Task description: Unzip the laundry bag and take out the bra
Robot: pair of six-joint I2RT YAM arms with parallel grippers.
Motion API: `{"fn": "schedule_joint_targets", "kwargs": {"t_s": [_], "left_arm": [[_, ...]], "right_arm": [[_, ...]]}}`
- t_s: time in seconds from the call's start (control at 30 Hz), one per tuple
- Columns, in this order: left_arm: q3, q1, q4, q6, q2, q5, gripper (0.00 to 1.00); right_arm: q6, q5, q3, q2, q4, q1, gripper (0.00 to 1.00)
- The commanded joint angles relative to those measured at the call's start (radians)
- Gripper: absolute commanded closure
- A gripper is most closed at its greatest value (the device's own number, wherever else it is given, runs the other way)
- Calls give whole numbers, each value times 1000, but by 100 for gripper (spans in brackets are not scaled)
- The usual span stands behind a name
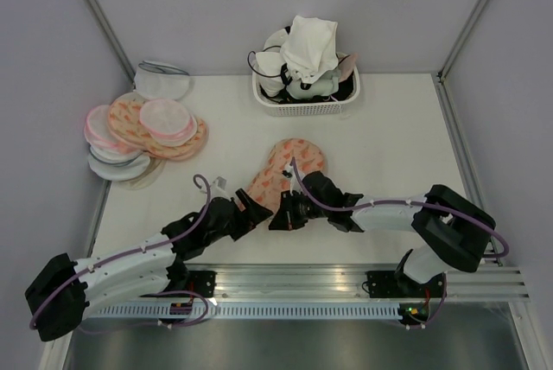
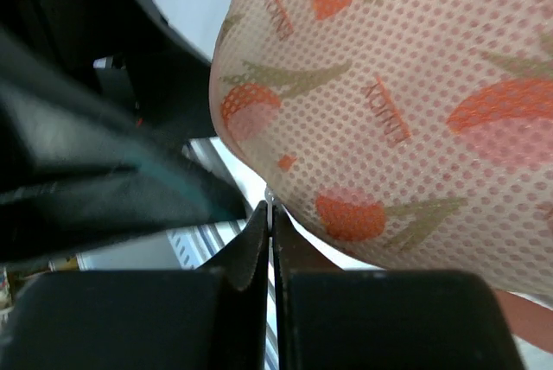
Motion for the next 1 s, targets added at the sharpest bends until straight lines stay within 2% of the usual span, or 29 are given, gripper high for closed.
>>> {"fn": "schedule_joint_targets", "kwargs": {"t_s": [0.0, 0.07, 0.1, 0.17, 0.2, 0.27, 0.3, 0.33, 0.4, 0.5, 0.53, 0.67, 0.77, 0.83, 0.97], "left_arm": [[-47, 0, 99, -106, -5, -183, 17], [-58, 2, 115, -109, -23, -240, 26], [-58, 3, 122, -109, -24, -255, 38], [-51, 2, 141, -92, -29, -283, 51], [-46, 3, 144, -85, -23, -289, 64], [-32, 2, 147, -78, -11, -298, 80], [-28, 2, 147, -80, -2, -298, 93], [-23, 2, 147, -71, 6, -298, 98], [-9, 2, 146, -52, 14, -305, 98], [5, 3, 120, -23, 3, -323, 98], [9, 3, 112, -11, -8, -338, 98], [35, 28, 72, 60, -43, -363, 98], [55, 69, 78, 155, -54, -296, 98], [83, 91, 72, 254, -35, -204, 98], [209, 118, -86, 452, 21, -134, 98]], "right_arm": [[-23, -57, 45, -25, 53, 53, 100], [-30, -52, 33, -36, 36, 64, 100], [-27, -51, 25, -43, 34, 70, 99], [-22, -51, 2, -56, 42, 78, 100], [-22, -51, -4, -65, 42, 81, 100], [-20, -46, -13, -73, 34, 87, 99], [-20, -45, -17, -80, 30, 91, 100], [-22, -42, -15, -86, 21, 93, 100], [-36, 12, -7, -112, -53, 98, 100], [-74, 159, 29, -146, -260, 98, 100], [-85, 204, 52, -152, -388, 98, 100], [-97, 360, 68, -178, -576, 98, 100], [-96, 492, 74, -189, -685, 94, 99], [-91, 576, 79, -191, -742, 82, 100], [-76, 696, 88, -214, -805, -5, 100]]}}
